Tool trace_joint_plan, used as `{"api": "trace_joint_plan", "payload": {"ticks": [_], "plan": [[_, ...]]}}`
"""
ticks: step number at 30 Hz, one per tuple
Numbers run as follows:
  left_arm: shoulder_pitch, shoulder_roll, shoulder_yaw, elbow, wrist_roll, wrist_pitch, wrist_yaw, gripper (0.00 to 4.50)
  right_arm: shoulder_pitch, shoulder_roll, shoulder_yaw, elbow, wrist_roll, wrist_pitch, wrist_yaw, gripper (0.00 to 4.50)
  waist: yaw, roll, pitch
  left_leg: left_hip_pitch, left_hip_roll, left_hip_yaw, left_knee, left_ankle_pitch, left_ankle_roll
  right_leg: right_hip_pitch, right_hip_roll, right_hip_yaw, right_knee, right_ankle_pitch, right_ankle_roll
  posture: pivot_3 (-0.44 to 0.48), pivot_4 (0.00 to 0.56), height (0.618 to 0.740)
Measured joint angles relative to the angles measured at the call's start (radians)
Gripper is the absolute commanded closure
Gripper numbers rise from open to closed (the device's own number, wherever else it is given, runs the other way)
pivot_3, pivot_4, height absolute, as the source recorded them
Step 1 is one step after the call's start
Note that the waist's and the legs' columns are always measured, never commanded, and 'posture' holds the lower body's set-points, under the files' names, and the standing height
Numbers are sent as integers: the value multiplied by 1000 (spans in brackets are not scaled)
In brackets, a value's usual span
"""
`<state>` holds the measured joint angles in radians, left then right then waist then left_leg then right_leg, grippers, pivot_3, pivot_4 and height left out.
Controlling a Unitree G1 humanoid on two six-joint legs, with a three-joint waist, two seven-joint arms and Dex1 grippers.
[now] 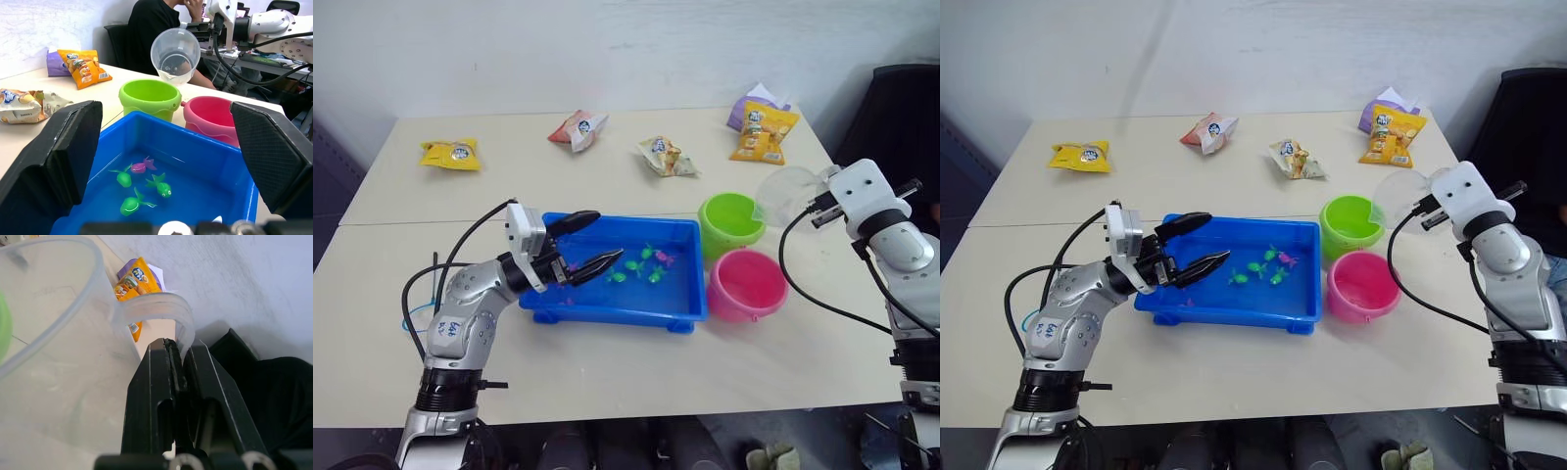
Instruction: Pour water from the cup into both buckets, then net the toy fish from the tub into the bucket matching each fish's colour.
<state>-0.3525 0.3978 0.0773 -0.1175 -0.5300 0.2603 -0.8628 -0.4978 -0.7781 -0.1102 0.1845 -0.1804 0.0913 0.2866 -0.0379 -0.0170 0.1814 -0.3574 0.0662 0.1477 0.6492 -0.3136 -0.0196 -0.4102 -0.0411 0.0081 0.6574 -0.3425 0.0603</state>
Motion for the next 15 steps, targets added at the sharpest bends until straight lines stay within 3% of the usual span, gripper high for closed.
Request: {"api": "trace_joint_plan", "payload": {"ticks": [15], "plan": [[29,-11,-5,-27,1,-6,13,0,-104,-72,106,142,-218,-231,-91,4442,-18,0,0,0,0,0,0,0,0,0,0,0,1,0,0,0,150,739]]}}
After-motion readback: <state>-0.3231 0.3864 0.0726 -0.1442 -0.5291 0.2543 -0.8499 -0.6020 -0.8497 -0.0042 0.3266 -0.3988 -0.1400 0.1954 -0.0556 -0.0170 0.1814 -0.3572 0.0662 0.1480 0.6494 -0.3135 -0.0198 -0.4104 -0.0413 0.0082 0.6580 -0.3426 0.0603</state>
